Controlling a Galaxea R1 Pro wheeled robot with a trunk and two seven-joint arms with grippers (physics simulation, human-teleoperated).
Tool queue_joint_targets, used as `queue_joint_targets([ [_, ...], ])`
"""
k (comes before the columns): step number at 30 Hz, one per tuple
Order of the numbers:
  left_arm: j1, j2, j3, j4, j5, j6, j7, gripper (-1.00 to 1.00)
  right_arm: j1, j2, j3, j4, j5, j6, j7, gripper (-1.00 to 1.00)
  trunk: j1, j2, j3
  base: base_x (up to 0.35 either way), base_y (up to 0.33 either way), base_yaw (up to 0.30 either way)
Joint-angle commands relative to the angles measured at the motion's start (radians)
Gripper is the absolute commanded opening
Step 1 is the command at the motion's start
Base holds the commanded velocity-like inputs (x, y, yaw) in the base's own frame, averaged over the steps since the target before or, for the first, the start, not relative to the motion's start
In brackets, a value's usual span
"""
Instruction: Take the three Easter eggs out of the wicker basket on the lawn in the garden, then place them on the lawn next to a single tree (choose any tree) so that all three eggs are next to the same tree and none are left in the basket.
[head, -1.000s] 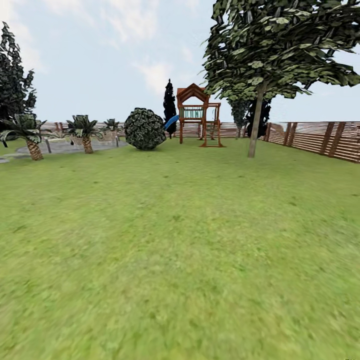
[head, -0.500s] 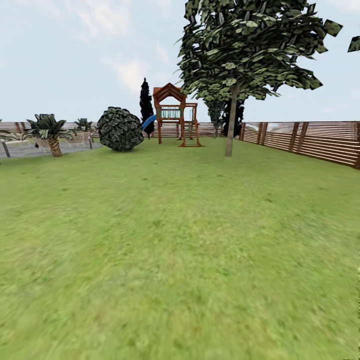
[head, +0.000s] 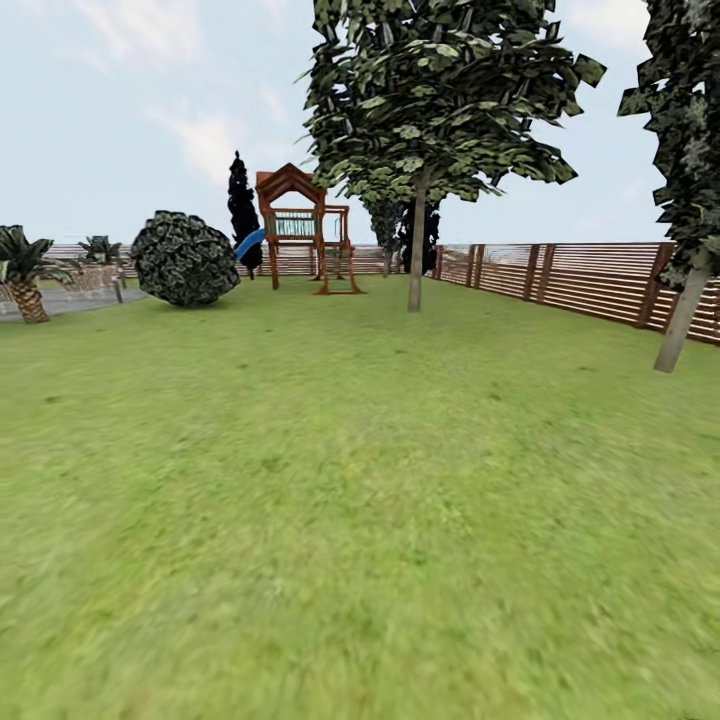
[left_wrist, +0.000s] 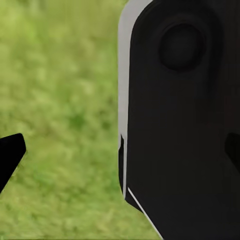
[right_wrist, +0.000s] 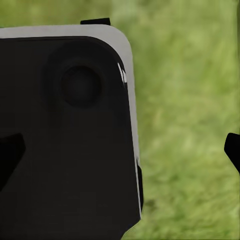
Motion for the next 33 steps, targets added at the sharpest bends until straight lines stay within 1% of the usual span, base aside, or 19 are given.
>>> queue_joint_targets([
  [1,0.0,0.0,0.0,-0.002,0.0,0.0,0.001,1.0,-0.002,0.0,0.002,0.003,-0.01,-0.004,0.0,1.0,0.001,0.0,-0.001,0.325,0.0,-0.27],
  [23,0.0,0.0,0.0,-0.001,0.0,-0.001,0.002,1.0,-0.002,0.0,0.002,0.003,-0.01,-0.004,0.0,1.0,0.001,0.0,-0.001,0.325,0.0,-0.269],
  [33,0.0,0.0,0.0,-0.001,0.0,-0.001,0.001,1.0,-0.002,0.001,0.002,0.003,-0.01,-0.004,0.0,1.0,0.001,0.0,-0.001,0.325,0.0,-0.169],
])
